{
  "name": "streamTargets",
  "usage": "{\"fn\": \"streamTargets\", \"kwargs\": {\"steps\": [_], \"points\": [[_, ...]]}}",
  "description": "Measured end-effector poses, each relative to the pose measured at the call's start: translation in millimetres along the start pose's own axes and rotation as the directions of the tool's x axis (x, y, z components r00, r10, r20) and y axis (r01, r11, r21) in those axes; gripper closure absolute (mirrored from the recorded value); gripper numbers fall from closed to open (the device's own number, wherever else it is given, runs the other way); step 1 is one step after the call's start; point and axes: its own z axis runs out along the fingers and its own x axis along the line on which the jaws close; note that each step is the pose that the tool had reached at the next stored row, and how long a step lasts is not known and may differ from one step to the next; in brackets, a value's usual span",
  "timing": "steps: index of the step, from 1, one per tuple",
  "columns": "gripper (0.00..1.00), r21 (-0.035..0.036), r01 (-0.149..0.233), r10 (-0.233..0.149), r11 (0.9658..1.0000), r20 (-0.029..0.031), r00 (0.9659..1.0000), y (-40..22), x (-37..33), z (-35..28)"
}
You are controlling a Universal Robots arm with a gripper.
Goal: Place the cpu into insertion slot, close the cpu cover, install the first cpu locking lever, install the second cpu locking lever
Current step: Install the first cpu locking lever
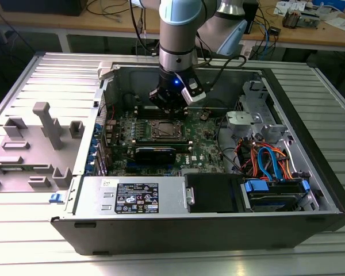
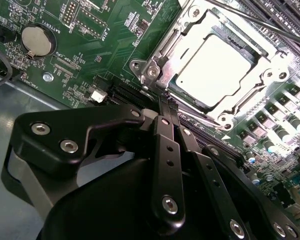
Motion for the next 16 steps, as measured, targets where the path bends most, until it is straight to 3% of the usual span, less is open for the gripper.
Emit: {"fn": "streamTargets", "kwargs": {"steps": [16], "points": [[0.89, 0.0035, 0.0, 0.0, 1.0, -0.0003, 1.0, 0.0, -0.2, -0.2]]}}
